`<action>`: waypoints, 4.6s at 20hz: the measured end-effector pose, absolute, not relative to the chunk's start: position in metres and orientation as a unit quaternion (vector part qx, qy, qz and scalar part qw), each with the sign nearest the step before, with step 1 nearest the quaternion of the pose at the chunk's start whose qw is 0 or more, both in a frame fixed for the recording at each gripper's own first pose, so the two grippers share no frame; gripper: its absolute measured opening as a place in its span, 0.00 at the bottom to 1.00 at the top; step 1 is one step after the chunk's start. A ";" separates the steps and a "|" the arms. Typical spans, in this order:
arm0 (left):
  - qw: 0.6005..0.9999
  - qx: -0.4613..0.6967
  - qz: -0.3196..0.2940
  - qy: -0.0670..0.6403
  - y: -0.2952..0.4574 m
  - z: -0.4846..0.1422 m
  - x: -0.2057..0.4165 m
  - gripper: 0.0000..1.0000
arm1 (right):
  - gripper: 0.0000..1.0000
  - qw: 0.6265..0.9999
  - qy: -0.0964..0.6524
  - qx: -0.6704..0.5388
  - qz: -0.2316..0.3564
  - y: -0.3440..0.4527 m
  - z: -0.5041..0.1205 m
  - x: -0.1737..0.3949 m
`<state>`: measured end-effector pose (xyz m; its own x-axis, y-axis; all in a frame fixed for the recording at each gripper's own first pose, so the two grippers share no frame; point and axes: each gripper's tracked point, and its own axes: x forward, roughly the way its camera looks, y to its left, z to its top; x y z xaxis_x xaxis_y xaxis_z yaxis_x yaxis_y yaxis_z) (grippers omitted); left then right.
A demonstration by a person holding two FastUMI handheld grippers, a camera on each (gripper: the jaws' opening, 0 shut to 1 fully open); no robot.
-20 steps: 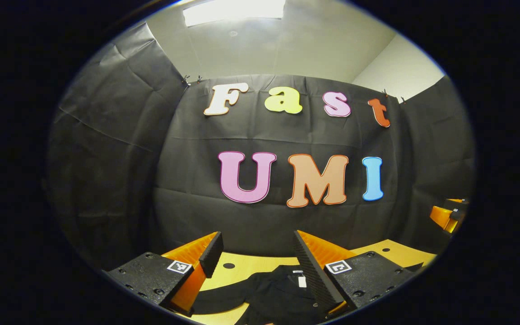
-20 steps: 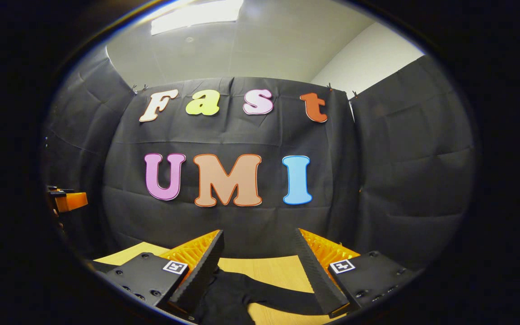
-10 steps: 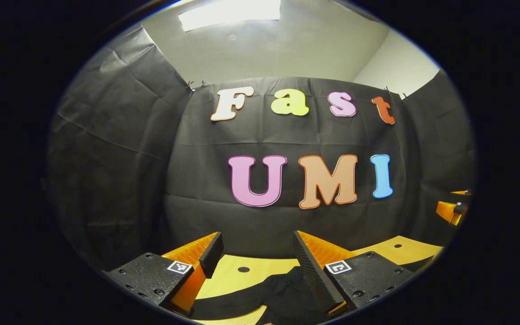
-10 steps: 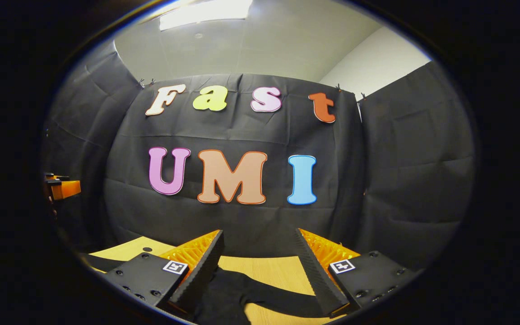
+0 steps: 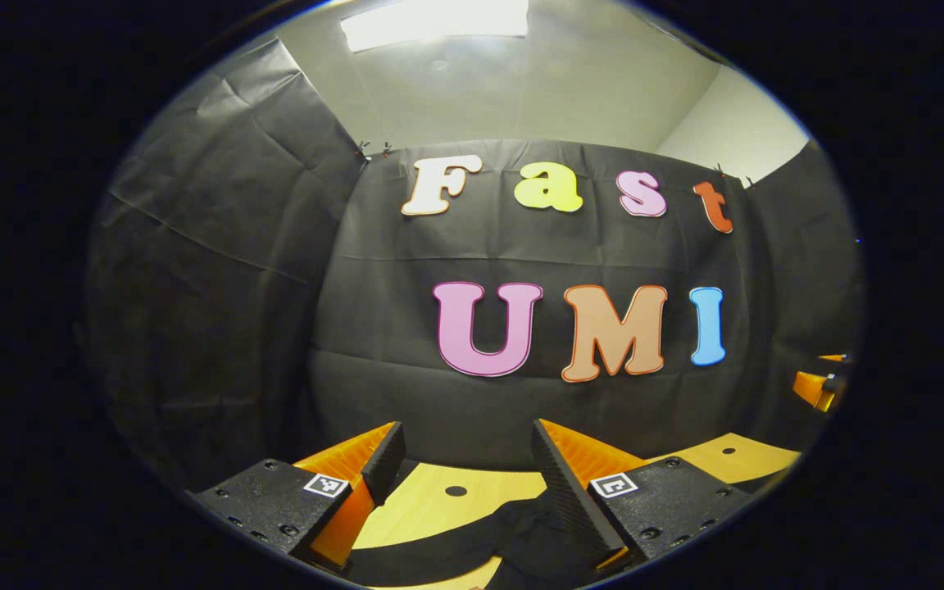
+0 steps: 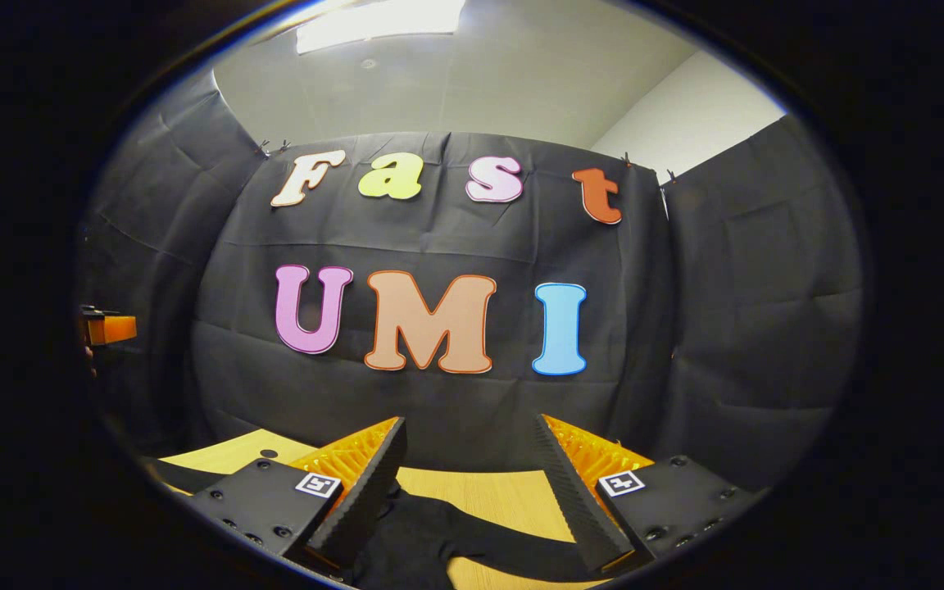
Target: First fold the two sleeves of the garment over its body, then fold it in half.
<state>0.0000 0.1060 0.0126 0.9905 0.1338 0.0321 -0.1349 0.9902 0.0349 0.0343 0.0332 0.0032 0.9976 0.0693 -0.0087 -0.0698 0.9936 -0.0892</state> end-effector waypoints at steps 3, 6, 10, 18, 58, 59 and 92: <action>0.996 0.022 0.082 -0.006 0.112 0.005 0.001 0.89 | 0.98 0.998 0.012 -0.040 0.042 0.039 -0.003 0.038; 0.997 0.014 0.082 -0.005 0.110 0.002 0.007 0.92 | 0.98 0.998 0.016 -0.039 0.041 0.039 -0.003 0.041; 0.997 0.010 0.083 0.002 0.110 -0.006 0.010 0.89 | 0.98 0.998 0.018 -0.039 0.039 0.035 -0.003 0.044; 0.997 0.012 0.071 0.006 0.096 -0.009 0.014 0.89 | 0.98 0.998 0.030 -0.037 0.033 0.025 -0.011 0.047; 0.994 0.075 0.080 0.026 0.008 -0.010 -0.006 0.89 | 1.00 0.860 0.482 -0.039 -0.162 -0.269 -0.327 0.080; 0.993 0.076 0.080 0.026 0.004 -0.010 -0.006 0.92 | 0.97 0.854 0.493 -0.036 -0.161 -0.266 -0.327 0.079; 0.991 0.053 0.102 0.072 0.114 -0.053 -0.010 0.97 | 0.02 0.939 0.318 0.051 0.123 -0.197 -0.140 0.087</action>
